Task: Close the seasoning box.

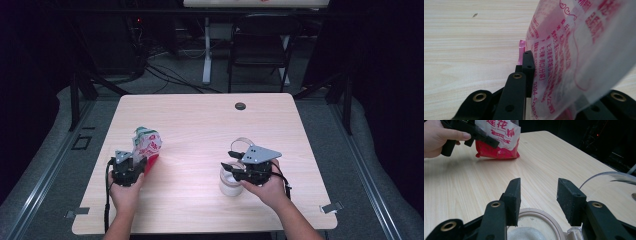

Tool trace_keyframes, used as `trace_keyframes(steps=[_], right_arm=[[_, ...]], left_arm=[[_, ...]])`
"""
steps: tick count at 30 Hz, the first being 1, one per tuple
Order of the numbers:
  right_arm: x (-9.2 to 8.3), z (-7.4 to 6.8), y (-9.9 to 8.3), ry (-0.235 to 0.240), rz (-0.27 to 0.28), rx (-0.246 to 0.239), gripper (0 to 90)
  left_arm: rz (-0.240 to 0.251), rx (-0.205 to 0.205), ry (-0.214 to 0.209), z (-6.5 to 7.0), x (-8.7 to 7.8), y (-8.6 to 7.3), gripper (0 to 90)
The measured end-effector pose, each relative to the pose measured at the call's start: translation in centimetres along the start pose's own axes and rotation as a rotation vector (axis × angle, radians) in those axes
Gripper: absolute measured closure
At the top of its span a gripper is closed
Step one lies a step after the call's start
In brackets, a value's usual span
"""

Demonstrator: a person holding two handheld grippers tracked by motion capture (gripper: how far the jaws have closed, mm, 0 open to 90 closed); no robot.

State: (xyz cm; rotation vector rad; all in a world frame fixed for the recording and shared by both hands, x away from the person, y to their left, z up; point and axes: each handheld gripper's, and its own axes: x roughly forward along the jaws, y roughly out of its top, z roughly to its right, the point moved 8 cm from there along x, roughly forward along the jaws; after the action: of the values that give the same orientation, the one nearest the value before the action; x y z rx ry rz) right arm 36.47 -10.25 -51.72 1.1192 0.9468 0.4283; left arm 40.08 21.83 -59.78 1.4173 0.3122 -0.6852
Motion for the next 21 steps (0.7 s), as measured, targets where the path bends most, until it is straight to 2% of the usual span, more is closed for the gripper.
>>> trace_keyframes(steps=[2, 6, 9, 12, 17, 21], right_arm=[[0.03, 0.01, -0.01, -0.001, 0.000, 0.001, 54.3], [0.13, -0.03, -0.04, 0.001, -0.002, 0.002, 53.8], [0.16, -0.03, -0.06, 0.001, -0.002, 0.004, 53.4], [0.17, -0.01, -0.07, 0.001, -0.001, 0.006, 52.9], [0.26, 0.07, -0.11, -0.001, -0.001, 0.007, 52.3], [0.31, -0.02, -0.09, 0.000, -0.001, 0.003, 51.8]], left_arm=[[-0.004, -0.022, -0.006, -0.17, -0.03, -0.12, 80.0], [0.007, -0.117, -0.041, -0.56, 0.04, -0.39, 78.6], [0.007, -0.173, -0.067, -0.71, 0.08, -0.60, 75.8], [0.020, -0.183, -0.067, -0.65, 0.20, -0.70, 68.1], [0.044, -0.126, -0.042, -0.18, -0.03, -0.45, 58.6], [0.067, -0.102, -0.040, 0.09, -0.29, -0.14, 51.7]])
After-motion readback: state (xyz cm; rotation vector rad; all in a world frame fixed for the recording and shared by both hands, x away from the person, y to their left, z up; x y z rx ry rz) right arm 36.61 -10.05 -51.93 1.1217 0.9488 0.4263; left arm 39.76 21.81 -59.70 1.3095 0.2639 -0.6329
